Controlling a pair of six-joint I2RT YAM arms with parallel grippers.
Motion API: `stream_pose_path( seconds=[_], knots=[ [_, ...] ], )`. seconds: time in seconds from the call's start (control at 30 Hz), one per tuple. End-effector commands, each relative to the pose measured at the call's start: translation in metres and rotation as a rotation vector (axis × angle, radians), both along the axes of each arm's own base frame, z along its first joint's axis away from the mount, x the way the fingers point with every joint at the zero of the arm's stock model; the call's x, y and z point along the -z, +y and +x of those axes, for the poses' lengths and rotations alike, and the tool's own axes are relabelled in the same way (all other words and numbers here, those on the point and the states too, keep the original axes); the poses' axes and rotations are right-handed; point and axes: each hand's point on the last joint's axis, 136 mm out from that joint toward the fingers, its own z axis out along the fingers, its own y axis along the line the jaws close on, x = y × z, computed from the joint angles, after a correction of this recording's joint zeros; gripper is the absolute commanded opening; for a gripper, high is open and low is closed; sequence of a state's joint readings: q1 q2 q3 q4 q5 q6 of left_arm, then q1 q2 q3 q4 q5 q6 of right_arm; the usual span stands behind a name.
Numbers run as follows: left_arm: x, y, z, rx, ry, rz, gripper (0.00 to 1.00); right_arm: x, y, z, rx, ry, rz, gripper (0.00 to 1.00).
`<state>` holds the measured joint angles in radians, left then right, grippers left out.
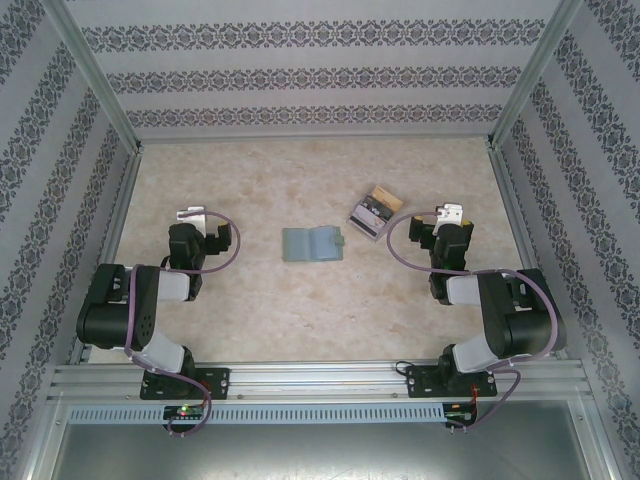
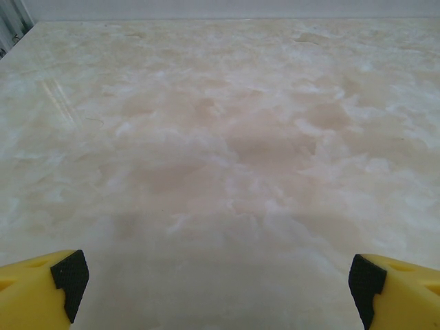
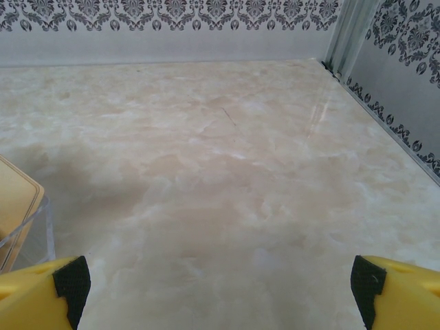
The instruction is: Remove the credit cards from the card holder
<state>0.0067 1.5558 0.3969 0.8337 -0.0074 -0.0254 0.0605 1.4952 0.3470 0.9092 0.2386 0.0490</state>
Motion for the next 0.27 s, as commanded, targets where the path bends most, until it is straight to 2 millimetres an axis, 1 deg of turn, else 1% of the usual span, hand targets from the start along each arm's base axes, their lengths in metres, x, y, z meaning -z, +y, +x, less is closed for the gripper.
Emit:
stream_pose_path(
  seconds=[0.0,0.23],
  knots=[
    [-0.0034,-0.0025,0.0052,0.011,-0.004,0.013,0.99,-0.0069,-0.0057,0.0049,0.026,-0.026,0.01,0.98],
    [-0.0034,-0.0026,0.005,0.012,-0.004,0.013,0.99,-0.0072,-0.0048,0.0044,0.019,-0.029,0.011,0.98]
  ],
)
